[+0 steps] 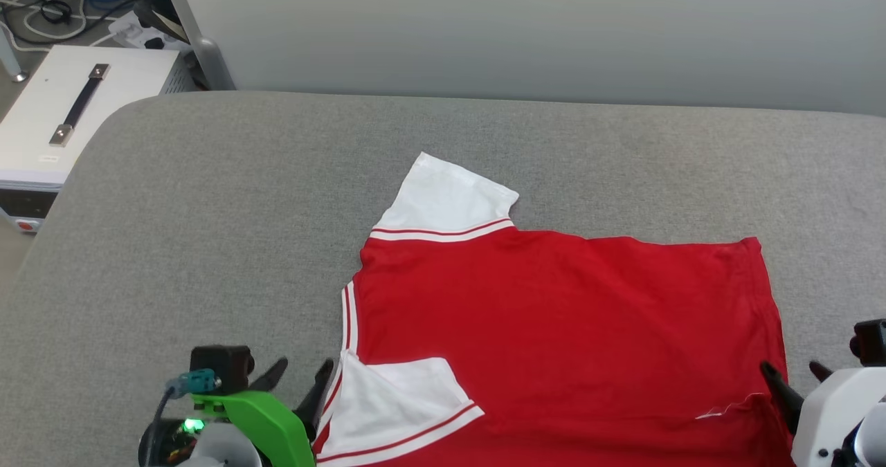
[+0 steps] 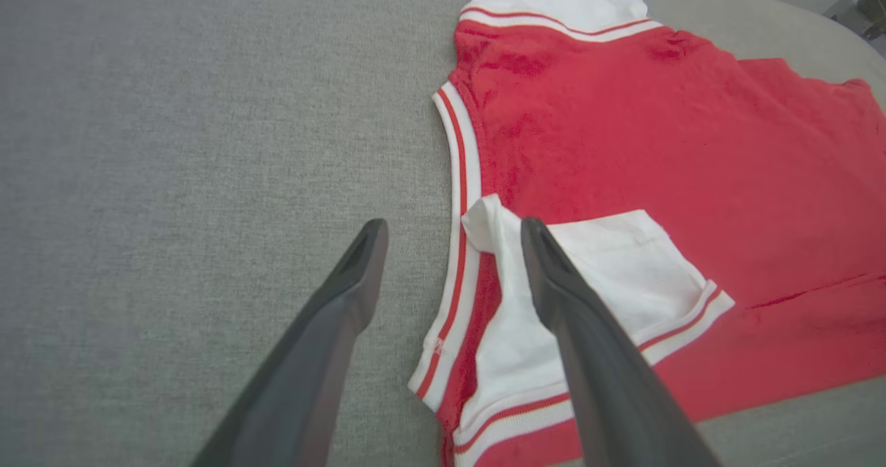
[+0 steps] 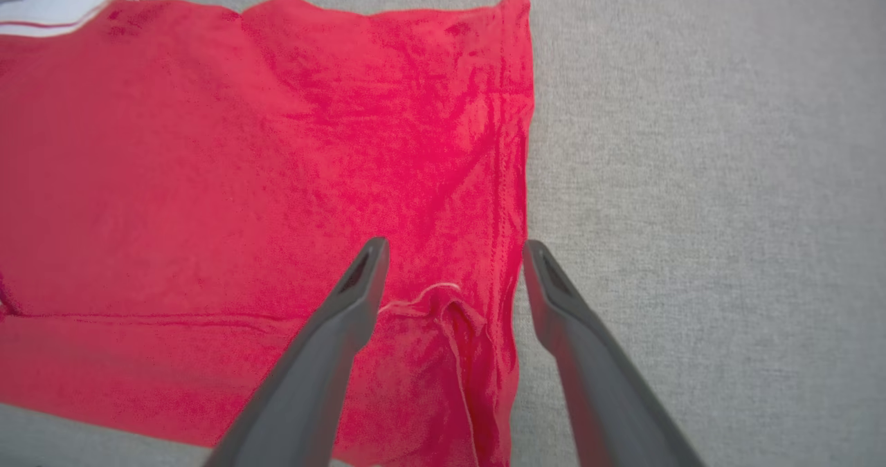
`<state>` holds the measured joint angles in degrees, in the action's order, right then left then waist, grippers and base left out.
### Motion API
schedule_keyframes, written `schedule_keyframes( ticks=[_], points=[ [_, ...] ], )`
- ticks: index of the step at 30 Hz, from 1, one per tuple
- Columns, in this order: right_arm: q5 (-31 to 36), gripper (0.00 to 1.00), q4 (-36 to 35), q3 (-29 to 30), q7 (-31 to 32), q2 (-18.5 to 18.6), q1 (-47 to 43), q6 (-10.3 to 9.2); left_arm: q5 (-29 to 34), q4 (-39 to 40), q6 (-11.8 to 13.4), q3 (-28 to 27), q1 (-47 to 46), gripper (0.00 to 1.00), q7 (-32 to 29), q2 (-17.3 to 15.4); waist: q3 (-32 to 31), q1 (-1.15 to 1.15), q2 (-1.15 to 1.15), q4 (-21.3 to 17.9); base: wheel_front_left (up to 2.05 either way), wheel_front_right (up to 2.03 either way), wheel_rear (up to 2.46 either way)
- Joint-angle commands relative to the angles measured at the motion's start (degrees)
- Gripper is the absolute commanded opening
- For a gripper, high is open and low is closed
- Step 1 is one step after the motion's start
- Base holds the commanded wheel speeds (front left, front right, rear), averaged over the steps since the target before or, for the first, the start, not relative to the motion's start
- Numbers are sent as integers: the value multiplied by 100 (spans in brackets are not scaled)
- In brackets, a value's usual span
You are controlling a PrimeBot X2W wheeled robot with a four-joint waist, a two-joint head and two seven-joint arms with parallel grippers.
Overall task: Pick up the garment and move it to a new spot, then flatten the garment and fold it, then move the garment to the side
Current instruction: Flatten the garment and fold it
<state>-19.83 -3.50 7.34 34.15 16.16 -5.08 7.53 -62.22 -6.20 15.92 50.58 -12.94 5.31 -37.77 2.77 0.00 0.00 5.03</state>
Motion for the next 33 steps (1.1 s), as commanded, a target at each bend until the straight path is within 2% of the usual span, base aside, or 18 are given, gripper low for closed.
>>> schedule_keyframes(
  ticks=[1, 6, 9, 11, 17, 25, 30, 33],
  points=[
    [-61, 100, -119, -43, -241, 15, 113, -4, 134, 67, 29, -92, -145, 100, 228, -20, -112, 0, 0, 5, 0, 0, 0],
    [-120, 100, -441, -196, -1471, -12, 145, -4, 708, 263, 65, -352, -196, 100, 887, 61, -169, 0, 0, -22, 0, 0, 0],
    [-86, 100, -462, -298, -2137, -116, 106, -4, 1036, 414, 60, -774, -107, 100, 960, 312, -148, 0, 0, -40, 0, 0, 0],
    [-43, 100, -451, -339, -2567, -202, 82, -4, 1443, 603, 2, -1250, 30, 100, 964, 549, -118, 0, 0, -53, 0, 0, 0],
    [119, 100, -309, -465, -3523, -432, 139, -4, 2624, 856, -541, -2424, 632, 100, 967, 1209, 49, 0, 0, -178, 0, 0, 0],
    [269, 100, -197, -569, -4022, -676, 357, -4, 3403, 508, -1341, -3107, 700, 100, 968, 1729, 440, 0, 0, -435, 0, 0, 0],
    [320, 100, -199, -655, -4034, -721, 532, -4, 3624, 92, -1782, -3079, 165, 100, 942, 1707, 812, 0, 0, -618, 0, 0, 0],
    [360, 100, -259, -695, -3999, -739, 655, -4, 3634, -221, -2007, -2951, -515, 100, 485, 1567, 1057, 0, 0, -725, 0, 0, 0]
  ],
)
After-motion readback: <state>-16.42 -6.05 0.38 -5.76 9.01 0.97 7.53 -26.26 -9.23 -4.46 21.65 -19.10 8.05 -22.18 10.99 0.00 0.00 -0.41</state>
